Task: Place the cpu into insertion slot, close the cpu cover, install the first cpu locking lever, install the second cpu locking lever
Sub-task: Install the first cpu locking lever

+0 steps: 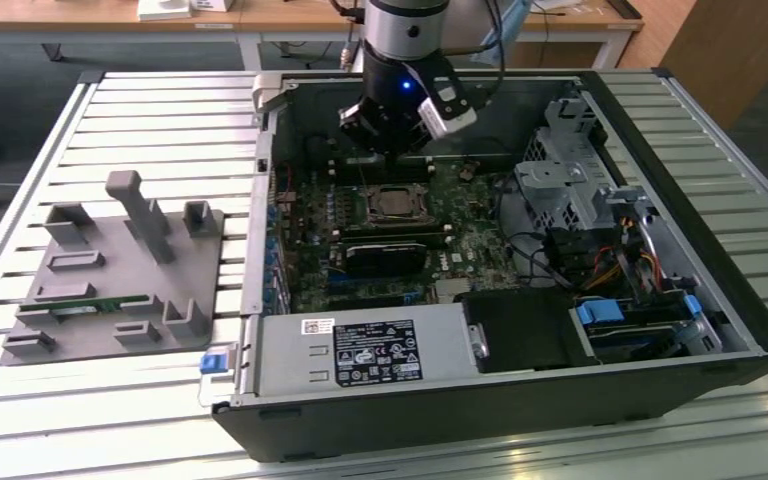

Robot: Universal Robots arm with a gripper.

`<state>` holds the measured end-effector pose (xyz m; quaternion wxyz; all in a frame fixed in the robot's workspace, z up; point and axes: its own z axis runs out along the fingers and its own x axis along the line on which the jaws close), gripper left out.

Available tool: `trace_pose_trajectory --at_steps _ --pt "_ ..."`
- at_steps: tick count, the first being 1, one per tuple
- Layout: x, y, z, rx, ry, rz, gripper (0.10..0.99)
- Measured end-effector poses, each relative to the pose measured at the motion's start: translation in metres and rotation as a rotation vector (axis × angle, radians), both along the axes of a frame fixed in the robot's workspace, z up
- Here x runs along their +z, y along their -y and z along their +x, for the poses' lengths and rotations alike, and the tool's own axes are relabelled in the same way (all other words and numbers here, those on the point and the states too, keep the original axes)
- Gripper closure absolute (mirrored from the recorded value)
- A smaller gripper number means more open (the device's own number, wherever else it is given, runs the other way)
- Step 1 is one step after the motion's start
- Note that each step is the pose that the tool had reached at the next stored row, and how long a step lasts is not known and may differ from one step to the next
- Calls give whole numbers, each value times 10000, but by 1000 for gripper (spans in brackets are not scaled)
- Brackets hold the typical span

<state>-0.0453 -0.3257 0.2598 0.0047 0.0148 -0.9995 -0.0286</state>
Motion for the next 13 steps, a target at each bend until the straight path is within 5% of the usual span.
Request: trace_pose_trajectory --at_steps 13 --pt "-11 0 -337 13 30 0 980"
